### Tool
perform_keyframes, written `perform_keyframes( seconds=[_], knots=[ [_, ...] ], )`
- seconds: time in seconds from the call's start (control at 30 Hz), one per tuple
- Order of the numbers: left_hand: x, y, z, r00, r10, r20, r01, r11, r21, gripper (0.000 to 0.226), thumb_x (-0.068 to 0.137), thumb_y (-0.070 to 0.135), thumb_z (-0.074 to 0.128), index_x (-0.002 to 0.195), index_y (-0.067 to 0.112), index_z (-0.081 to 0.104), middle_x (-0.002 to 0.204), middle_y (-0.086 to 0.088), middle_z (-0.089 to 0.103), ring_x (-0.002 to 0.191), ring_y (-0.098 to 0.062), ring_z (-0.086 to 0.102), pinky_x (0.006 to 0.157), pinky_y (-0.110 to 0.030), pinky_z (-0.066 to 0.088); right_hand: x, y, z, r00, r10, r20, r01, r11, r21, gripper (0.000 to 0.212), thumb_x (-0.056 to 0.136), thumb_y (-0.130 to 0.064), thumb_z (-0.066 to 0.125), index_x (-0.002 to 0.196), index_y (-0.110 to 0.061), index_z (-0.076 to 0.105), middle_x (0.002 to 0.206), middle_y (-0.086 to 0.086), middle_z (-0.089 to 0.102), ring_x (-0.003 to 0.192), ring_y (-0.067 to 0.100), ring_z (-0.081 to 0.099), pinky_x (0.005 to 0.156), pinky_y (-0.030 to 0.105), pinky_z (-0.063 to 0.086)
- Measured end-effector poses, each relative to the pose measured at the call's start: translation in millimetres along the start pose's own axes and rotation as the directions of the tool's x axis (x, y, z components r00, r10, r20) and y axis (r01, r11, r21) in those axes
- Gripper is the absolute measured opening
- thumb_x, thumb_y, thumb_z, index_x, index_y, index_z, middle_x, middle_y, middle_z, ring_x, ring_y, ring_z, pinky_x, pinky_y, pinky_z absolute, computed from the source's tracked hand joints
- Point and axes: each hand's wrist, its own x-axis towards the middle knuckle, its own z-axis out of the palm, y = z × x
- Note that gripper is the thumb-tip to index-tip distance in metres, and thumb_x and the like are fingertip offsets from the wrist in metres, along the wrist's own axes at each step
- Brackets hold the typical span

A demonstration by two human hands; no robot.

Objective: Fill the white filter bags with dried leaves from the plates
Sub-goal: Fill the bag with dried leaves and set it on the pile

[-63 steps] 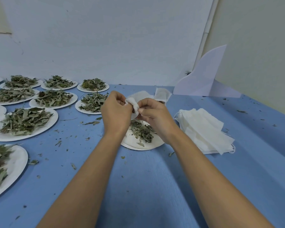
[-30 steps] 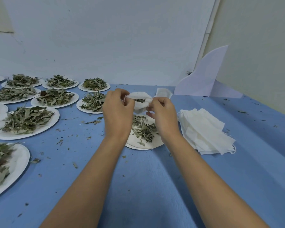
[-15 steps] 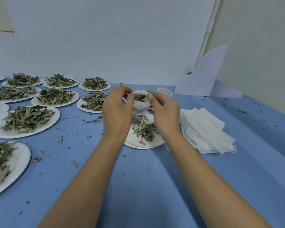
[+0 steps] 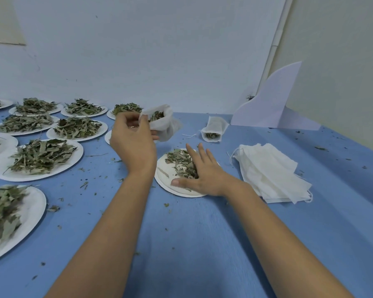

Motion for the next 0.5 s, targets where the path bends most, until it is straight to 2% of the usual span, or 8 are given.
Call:
perform_keyframes(
  seconds=[0.2,0.37,0.43,0.5],
  knots=[
    [1.9,-1.4,-2.1,1.000,-0.024,-0.006,0.024,1.000,0.016,0.005,0.090,0.011,0.060,0.086,0.010,0.056,0.073,0.008,0.057,0.057,-0.026,0.063,0.041,-0.015,0.043,19.0,-13.3,7.1,0.999,-0.001,-0.036,0.000,1.000,-0.018,0.101,0.078,-0.070,0.054,0.150,-0.037,-0.007,0.158,0.000,-0.021,0.145,0.024,-0.018,0.117,0.042,-0.002],
    [7.6,-3.8,-7.1,0.998,-0.044,-0.045,0.045,0.999,0.026,0.008,0.089,0.010,0.059,0.083,0.013,0.055,0.072,0.010,0.056,0.059,-0.030,0.064,0.040,-0.017,0.044,30.0,-19.0,12.5,0.995,-0.102,-0.024,0.099,0.989,-0.111,0.086,0.079,-0.074,0.048,0.149,-0.044,0.008,0.160,-0.005,-0.014,0.146,0.023,-0.014,0.118,0.044,-0.002],
    [9.7,-6.1,-8.7,0.997,-0.047,-0.054,0.049,0.998,0.026,0.008,0.089,0.009,0.059,0.084,0.013,0.055,0.073,0.008,0.055,0.063,-0.033,0.064,0.039,-0.015,0.043,33.9,-19.8,14.7,0.990,-0.139,-0.016,0.135,0.978,-0.161,0.077,0.083,-0.072,0.045,0.149,-0.042,0.019,0.161,-0.006,-0.005,0.147,0.021,-0.007,0.119,0.045,0.002],
    [11.4,-9.0,-9.7,0.997,-0.058,-0.058,0.060,0.998,0.021,0.007,0.090,0.008,0.058,0.085,0.012,0.054,0.074,0.007,0.055,0.066,-0.035,0.065,0.040,-0.016,0.044,35.9,-20.8,16.5,0.987,-0.160,-0.032,0.154,0.977,-0.148,0.068,0.086,-0.067,0.047,0.145,-0.037,0.031,0.159,-0.004,0.014,0.146,0.019,0.009,0.118,0.044,0.011]
  ],
)
